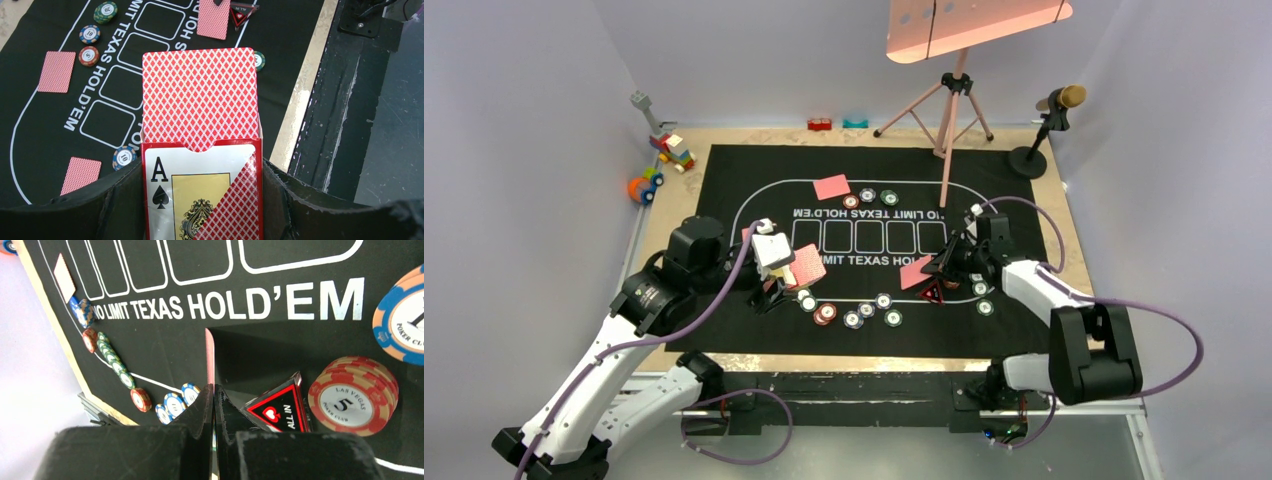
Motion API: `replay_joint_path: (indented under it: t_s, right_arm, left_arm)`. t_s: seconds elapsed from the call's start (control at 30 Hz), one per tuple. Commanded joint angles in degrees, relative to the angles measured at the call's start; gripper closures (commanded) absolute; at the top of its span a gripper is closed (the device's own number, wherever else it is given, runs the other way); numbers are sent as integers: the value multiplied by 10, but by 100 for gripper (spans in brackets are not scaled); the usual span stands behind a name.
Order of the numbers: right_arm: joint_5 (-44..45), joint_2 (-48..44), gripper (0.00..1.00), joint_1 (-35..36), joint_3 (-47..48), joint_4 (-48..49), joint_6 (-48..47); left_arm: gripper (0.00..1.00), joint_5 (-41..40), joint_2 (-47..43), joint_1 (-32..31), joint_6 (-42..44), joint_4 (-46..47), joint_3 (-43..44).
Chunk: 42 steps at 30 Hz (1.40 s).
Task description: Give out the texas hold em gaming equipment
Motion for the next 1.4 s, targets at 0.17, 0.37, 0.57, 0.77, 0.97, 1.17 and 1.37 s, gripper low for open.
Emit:
replay_joint_path:
  t_s: [0.17, 0.37, 0.57, 0.77, 0.97, 1.17, 1.37]
  right_arm:
    - [16, 30, 100, -2, 26, 41, -18]
    - [73, 25, 52, -2, 47, -13, -51]
    - [114, 0, 45, -2, 64, -55, -55]
    - [140, -70, 44, 0, 90, -88, -47]
    - [75, -128, 18, 66, 144, -78, -26]
    - [-60, -92, 10, 192, 218, -15, 23]
    - [-57, -46, 7, 291, 297, -13, 41]
  left_arm:
    - [78, 13, -6, 4, 5, 19, 13]
    - [77, 16, -4, 4, 1, 24, 11]
    - [77, 17, -3, 4, 1, 23, 12]
    - [77, 17, -3, 4, 2, 25, 10]
    - [77, 18, -1, 4, -1, 29, 8]
    - [77, 18, -1, 4, -1, 32, 5]
    - [77, 17, -1, 4, -5, 33, 5]
